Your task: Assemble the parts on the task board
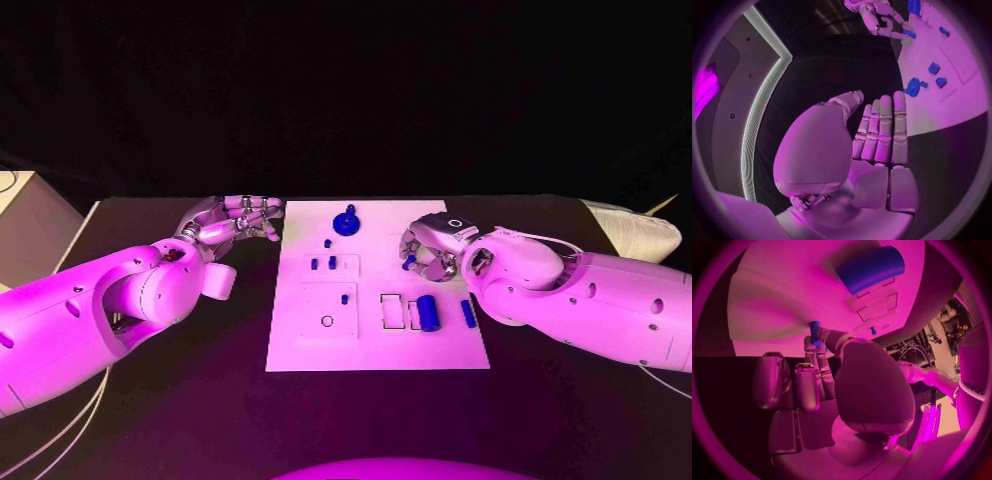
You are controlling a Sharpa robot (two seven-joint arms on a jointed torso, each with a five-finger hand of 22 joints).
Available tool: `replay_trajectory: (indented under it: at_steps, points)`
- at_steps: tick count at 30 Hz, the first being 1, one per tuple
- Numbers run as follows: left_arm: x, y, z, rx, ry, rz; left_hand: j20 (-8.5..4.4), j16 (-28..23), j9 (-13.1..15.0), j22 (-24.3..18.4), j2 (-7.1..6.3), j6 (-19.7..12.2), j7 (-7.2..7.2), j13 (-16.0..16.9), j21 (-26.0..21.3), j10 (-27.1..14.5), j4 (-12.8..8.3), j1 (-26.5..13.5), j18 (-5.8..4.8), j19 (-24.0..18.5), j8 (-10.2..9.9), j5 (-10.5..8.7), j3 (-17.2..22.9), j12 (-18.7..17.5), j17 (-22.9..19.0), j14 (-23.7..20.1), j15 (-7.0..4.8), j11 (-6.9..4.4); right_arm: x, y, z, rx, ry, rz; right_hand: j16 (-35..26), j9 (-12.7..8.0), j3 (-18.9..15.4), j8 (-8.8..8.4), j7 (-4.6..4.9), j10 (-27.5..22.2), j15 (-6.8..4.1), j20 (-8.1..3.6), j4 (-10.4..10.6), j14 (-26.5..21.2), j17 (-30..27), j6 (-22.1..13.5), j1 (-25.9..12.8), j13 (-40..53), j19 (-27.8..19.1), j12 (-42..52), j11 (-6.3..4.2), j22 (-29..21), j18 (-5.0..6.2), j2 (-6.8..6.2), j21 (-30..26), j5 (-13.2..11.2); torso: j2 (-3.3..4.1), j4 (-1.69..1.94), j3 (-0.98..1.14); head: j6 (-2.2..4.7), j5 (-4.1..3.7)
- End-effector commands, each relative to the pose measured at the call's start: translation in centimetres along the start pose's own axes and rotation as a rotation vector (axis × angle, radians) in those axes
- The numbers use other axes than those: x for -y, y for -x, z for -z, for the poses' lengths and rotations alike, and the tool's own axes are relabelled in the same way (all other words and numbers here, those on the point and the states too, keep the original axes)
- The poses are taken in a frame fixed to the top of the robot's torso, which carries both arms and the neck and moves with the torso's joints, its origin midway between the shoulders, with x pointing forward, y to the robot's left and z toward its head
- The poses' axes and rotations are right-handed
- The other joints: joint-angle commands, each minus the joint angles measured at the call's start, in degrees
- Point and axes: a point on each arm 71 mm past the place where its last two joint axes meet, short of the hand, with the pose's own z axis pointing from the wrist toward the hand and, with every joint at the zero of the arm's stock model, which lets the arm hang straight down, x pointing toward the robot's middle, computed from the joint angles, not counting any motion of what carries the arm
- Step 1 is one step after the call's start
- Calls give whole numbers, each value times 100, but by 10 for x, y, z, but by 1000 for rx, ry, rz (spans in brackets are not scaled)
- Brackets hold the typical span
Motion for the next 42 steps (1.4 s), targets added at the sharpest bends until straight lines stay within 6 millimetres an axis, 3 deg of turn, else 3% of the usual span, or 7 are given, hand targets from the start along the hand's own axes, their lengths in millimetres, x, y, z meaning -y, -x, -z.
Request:
replay_trajectory:
  at_steps: [1,9,23,32,37,42]
  points:
    - [0,-2,0,-14,-2,11,7,-36,-8,-7,14,-28,-1,-10,-34,-29,30,5,72,36,-28,-1,-4,22,-5,23,2,-5,0,-4,2,-11,-5,39,39,23,42,45,-13,367,-40,-39,-98,289,13,86,164,171,183,158,-256,204,28,110,31,-56,1,2,0,1,-3]
    - [0,-2,0,-11,0,13,11,-38,-12,-17,29,-29,1,-11,-49,-34,60,-11,71,37,-27,0,-10,26,-3,23,5,-3,-5,-1,3,38,10,31,58,95,185,120,-46,614,-94,-93,-277,297,28,245,129,333,200,269,-317,264,12,163,102,-308,2,2,-1,-1,-6]
    - [-1,-2,0,-7,2,17,15,-39,-15,-27,39,-30,1,-13,-63,-38,87,-25,71,40,-26,0,-16,30,-1,23,7,-2,-12,8,7,95,27,22,62,104,209,128,-45,631,-97,-97,-300,298,35,264,125,352,208,277,-319,293,3,167,145,-330,-8,1,-7,15,-4]
    - [-1,-2,-1,-6,3,18,15,-39,-15,-27,39,-30,1,-13,-63,-38,87,-25,71,40,-26,0,-16,30,-1,23,7,-2,-20,28,13,104,46,16,66,106,213,130,-46,633,-97,-97,-309,300,42,269,123,356,209,278,-319,296,2,161,149,-326,-16,1,-10,15,9]
    - [-2,-3,-2,-6,4,21,15,-39,-15,-27,39,-30,1,-13,-63,-38,87,-25,71,40,-26,0,-16,30,-1,23,7,-2,-35,39,15,114,81,-1,64,108,216,131,-46,633,-97,-98,-314,299,38,273,119,359,210,278,-319,299,1,156,153,-322,-15,-6,-9,34,34]
    - [-2,-5,-3,-11,4,25,15,-39,-15,-27,39,-30,1,-13,-63,-38,87,-25,71,40,-26,0,-16,30,-1,23,7,-2,-60,38,12,110,140,-28,58,109,220,132,-46,633,-97,-98,-318,296,26,275,117,362,206,278,-319,287,5,154,133,-319,-3,-2,-4,36,71]
